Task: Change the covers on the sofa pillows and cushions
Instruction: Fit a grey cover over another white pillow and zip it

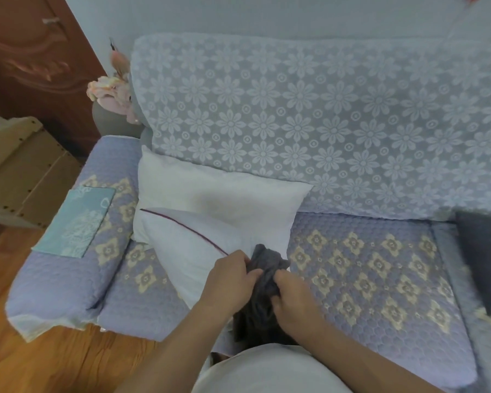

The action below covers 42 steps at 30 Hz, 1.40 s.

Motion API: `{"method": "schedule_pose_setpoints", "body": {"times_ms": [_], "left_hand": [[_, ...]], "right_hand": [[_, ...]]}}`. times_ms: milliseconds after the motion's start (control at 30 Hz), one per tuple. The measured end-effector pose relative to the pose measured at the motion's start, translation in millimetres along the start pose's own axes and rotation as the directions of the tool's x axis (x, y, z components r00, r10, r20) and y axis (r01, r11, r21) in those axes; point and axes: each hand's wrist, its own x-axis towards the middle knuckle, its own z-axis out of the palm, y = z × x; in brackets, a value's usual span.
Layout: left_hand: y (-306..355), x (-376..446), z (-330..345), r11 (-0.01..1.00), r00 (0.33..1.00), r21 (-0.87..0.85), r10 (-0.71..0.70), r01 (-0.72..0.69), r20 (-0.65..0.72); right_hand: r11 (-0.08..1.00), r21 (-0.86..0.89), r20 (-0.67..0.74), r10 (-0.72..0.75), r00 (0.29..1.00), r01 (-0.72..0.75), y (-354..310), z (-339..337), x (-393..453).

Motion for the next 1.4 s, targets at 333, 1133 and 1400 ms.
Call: {"method": "schedule_pose_setpoints", "body": {"times_ms": [333, 1133, 1400], "left_hand": [[2, 16, 8, 0.991, 0.976, -0.021, -0.128, 0.133, 0.176], [-8, 56, -59, 0.935, 0.861, -0.348, -0.228, 0.063, -0.455], [18, 56, -85, 0.674, 0.955, -0.737, -0.248, 0.048, -0.164]], "right_hand": [[0.983, 0.001, 0.141, -0.182, 0.973, 0.184, 12, -6, -13], [0.831, 0.081, -0.413, 0.531, 0.74, -0.551, 37, -147, 56], [0.992, 0.019, 0.074, 0.125, 0.989, -0.127, -29, -196, 75]]}}
